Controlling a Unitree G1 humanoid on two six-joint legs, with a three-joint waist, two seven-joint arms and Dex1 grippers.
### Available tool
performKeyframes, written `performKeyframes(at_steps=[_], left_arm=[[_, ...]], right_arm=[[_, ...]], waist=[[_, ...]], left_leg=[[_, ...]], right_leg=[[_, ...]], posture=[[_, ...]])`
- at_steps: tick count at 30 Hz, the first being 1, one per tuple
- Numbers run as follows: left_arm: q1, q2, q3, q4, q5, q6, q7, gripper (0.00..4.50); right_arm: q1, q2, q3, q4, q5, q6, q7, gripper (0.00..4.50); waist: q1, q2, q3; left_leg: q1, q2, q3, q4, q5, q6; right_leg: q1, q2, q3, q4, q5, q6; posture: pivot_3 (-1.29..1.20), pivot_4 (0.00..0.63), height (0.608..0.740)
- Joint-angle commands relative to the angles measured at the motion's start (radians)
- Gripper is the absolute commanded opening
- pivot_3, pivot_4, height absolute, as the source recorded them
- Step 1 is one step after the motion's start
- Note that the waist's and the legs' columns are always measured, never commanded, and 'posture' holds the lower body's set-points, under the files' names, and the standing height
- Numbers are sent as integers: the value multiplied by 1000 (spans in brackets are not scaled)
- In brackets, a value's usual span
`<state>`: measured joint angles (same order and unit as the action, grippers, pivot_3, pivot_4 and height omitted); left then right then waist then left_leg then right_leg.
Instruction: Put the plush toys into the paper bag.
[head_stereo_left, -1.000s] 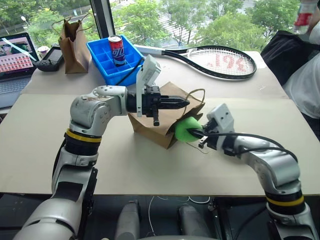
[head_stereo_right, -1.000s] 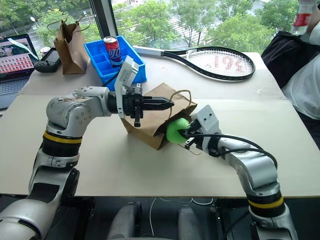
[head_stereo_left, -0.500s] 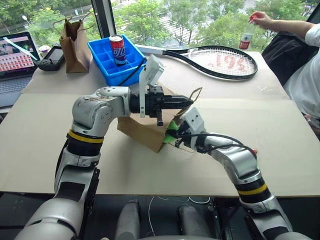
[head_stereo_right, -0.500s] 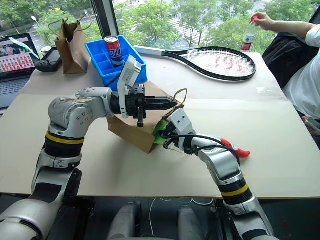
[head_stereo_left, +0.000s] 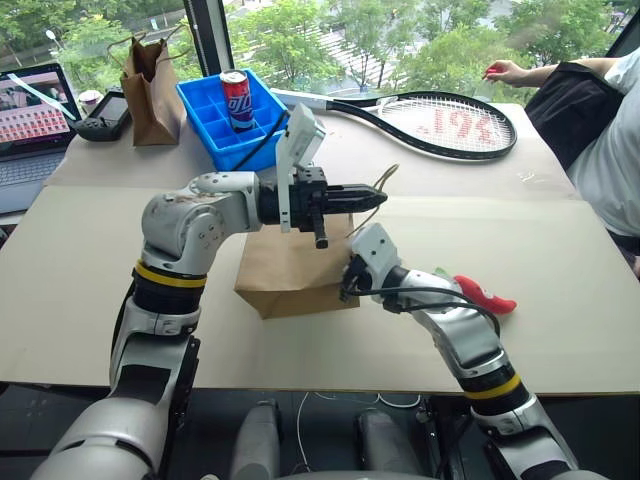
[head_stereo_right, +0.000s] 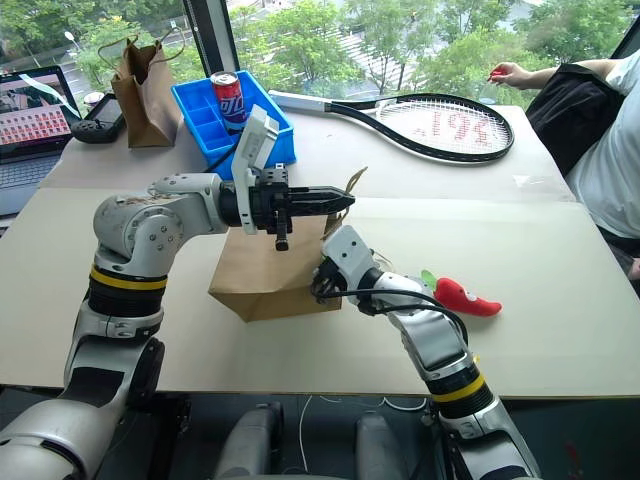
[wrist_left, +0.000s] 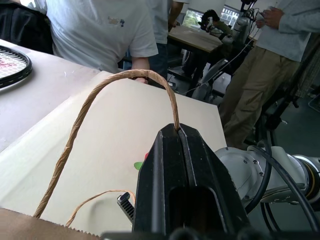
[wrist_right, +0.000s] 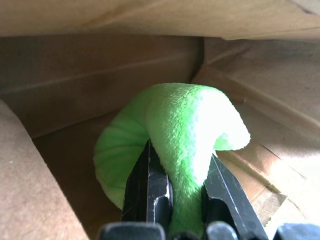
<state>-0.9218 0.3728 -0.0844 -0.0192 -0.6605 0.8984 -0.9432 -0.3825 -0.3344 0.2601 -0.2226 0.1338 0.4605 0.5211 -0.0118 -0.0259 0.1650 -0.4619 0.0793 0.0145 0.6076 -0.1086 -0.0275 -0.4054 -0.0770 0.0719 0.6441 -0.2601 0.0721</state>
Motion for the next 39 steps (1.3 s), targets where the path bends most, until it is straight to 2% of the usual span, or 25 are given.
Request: performKeyframes(at_steps=[1, 5, 7, 15, 24, 28, 31, 39], left_arm=[[-35, -26, -19, 34, 35, -72, -13, 0], [-86, -90, -36, 114, 71, -143, -15, 0], [-112, -123, -38, 154, 89, -175, -13, 0], [-161, -187, -32, 219, 122, -233, -14, 0], [-91, -150, -20, 123, 102, -164, 7, 0], [-24, -109, 1, 29, 76, -95, 40, 0], [6, -91, 23, -19, 61, -57, 69, 0], [42, -38, 81, -90, 28, 3, 128, 0]], right_arm=[[23, -4, -105, -137, 42, 10, -30, 54], [89, 23, -115, -213, 82, 36, -36, 54], [108, 29, -111, -219, 47, 36, -73, 54], [118, 58, -96, -213, 29, 28, -114, 54], [57, 115, -85, -13, -28, -58, -169, 54], [21, 129, -43, 63, -42, -81, -128, 54], [19, 165, -52, 79, 23, -84, -79, 54], [-33, 191, -84, 228, 18, -167, -61, 54]], waist=[[-1, 0, 0], [0, 0, 0], [0, 0, 0], [-5, 0, 0], [-6, 0, 0], [-8, 0, 0], [-7, 0, 0], [-6, 0, 0]], left_leg=[[0, 0, 0, 0, 0, 0], [0, 0, 0, 0, 0, 0], [0, 0, 0, 0, 0, 0], [0, 0, 0, 0, 0, 0], [0, 0, 0, 0, 0, 0], [0, 0, 0, 0, 0, 0], [0, 0, -1, 0, 0, 0], [0, 0, -1, 0, 1, -1]], right_leg=[[0, 0, 0, 0, 0, 0], [0, 0, 0, 0, 0, 0], [0, 0, 0, 0, 0, 0], [0, 0, 0, 0, 0, 1], [0, 0, 0, 0, 0, 1], [0, 0, 0, 0, 0, -1], [0, 0, 0, 0, 0, -1], [0, 0, 0, 1, 0, 0]], posture=[[0, 150, 731], [0, 150, 731], [0, 150, 731], [0, 150, 731], [0, 150, 731], [0, 150, 731], [0, 150, 731], [0, 150, 731]])
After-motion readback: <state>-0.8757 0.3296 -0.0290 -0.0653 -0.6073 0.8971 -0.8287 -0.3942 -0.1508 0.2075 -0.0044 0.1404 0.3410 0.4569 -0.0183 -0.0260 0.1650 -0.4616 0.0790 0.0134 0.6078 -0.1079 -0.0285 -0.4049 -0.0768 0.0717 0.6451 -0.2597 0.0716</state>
